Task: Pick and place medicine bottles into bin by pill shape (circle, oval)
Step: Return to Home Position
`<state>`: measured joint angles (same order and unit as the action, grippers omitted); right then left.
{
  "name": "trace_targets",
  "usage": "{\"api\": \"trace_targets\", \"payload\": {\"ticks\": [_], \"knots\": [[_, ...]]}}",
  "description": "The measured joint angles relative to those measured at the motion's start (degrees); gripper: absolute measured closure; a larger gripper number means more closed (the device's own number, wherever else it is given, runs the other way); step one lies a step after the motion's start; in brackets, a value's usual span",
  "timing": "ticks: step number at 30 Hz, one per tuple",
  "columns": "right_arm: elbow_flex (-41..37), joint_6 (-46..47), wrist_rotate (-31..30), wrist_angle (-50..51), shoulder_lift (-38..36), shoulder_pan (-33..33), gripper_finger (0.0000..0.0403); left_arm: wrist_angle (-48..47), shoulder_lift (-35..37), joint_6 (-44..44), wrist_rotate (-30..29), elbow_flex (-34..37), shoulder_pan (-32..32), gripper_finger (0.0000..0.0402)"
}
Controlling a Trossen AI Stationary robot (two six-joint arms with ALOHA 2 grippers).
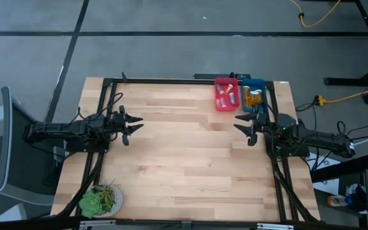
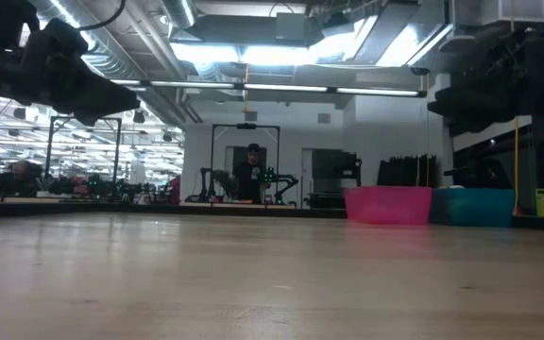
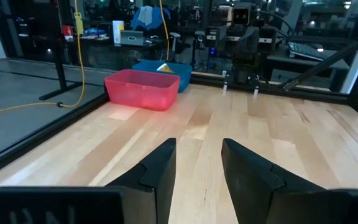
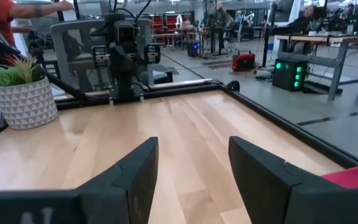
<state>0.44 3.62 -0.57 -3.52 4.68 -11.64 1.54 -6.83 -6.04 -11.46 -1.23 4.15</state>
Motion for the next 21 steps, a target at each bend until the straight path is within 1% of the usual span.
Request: {"api": "trace_targets", "payload": {"ticks": [3, 8, 13, 21], "knots": [[0.12, -0.53, 0.03, -0.08, -0.08, 0.0, 0.0205, 0.53, 0.0, 0.07, -0.02, 0.0, -0.01, 0.0278], [0.14, -0.72, -0.23, 2.71, 0.13, 0.0, 0.0205, 0.34, 0.0, 0.1, 0.01, 0.0, -0.01, 0.0278], [0.14, -2.4, -0.32, 2.55, 0.41, 0.0, 0.0205, -0.87, 0.0, -4.18, 1.22, 0.0, 0.01, 0.0278], [0.14, -2.62, -0.36, 2.55, 0.42, -0.01, 0.0205, -0.89, 0.0, -3.5, 1.27, 0.0, 0.01, 0.0278]]}}
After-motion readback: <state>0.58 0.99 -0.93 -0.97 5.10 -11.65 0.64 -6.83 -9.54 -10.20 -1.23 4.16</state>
